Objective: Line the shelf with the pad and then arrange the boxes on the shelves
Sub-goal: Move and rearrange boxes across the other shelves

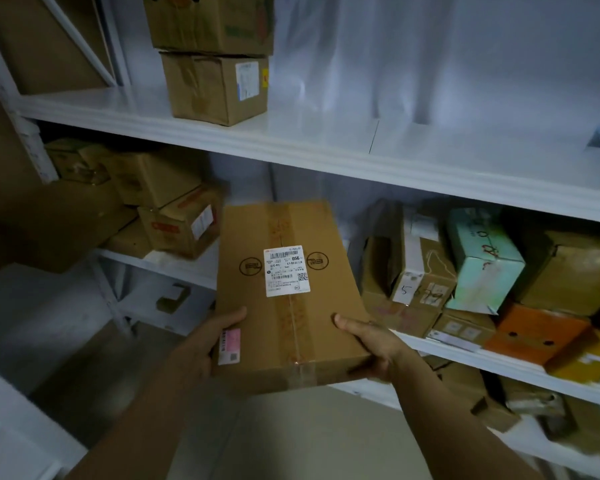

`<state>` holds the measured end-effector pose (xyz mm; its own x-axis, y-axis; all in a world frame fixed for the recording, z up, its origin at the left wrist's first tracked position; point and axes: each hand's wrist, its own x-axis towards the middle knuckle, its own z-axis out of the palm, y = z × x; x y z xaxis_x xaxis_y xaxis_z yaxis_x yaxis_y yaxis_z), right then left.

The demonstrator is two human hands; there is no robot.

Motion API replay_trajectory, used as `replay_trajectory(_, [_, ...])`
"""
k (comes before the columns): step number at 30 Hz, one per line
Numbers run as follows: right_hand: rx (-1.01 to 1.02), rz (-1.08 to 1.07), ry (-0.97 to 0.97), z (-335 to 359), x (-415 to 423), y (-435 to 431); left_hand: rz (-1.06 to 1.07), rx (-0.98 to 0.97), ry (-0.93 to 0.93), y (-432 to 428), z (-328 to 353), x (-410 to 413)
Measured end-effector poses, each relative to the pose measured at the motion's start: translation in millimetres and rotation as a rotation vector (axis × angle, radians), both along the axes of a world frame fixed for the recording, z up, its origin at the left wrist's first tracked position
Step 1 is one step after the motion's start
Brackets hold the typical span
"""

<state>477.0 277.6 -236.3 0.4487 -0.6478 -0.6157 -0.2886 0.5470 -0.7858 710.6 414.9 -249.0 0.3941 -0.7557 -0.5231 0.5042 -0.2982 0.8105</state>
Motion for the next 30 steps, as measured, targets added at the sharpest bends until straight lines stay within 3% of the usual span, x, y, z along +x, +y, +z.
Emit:
replay_trajectory(5, [0.050,-0.122,0.027,-14,12,-39,-0.139,0.039,0.060,-62,-6,28])
replay_trajectory(12, [0.129,-0.352,-0.006,-54,59,-93,-0.145,0.148,0.138,-155,-30,63])
replay_trajectory(19, [0.068,-0.558,-0.067,-104,98,-132,-0.014,0.154,-0.097,-219,-88,77])
replay_trajectory(25, [0.142,-0.684,0.111,-122,118,-149,0.021,0.168,-0.203,-256,-112,92])
replay_trajectory(28, [0.295,-0.732,-0.156,-128,119,-155,0.027,0.157,-0.226,-271,-116,91])
replay_trajectory(30, [0.330,-0.748,-0.229,-128,118,-162,0.020,0.150,-0.233,-277,-119,89])
